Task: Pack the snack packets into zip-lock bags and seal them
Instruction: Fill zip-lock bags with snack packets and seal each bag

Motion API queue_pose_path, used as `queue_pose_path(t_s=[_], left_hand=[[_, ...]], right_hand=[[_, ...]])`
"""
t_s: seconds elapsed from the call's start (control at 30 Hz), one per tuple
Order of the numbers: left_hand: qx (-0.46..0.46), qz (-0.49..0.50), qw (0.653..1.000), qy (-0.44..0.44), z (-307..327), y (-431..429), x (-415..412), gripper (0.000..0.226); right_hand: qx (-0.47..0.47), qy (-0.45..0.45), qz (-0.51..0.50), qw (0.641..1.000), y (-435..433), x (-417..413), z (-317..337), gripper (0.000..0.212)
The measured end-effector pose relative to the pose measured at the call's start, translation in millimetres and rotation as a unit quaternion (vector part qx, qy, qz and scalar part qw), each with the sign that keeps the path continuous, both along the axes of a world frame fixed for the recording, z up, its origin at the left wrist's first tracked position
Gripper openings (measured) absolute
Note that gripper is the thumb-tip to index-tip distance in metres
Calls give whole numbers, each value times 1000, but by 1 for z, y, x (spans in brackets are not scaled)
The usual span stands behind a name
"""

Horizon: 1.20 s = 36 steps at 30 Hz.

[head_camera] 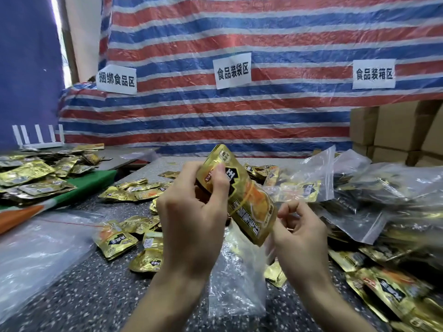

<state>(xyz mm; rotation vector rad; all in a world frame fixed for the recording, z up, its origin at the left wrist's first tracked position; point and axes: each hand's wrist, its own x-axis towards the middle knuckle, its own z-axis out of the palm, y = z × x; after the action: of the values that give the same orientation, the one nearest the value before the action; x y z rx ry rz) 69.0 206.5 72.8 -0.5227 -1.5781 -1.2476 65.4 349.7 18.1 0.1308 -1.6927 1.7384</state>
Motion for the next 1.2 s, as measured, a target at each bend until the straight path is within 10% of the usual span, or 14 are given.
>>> queue_pose_path(t_s=[0.3,0.53,0.9,1.07,1.2], left_hand=[[-70,-3,989,-128,-26,6,-21,21],[-241,-30,896,-373,-20,-5,-19,35],[-142,-30,980,-137,33,-29,-22,35],[-30,-216,944,-247,28,-41,-41,16],[-204,52,891,-402,-19,-61,-74,19]], right_hand=[[34,38,73,996,-9,6,1,19],[48,58,46,996,-10,5,0,20],[-64,26,43,997,9,3,11,14],[-51,114,-4,992,3,9,15,12],[-78,151,-21,985,4,12,18,11]])
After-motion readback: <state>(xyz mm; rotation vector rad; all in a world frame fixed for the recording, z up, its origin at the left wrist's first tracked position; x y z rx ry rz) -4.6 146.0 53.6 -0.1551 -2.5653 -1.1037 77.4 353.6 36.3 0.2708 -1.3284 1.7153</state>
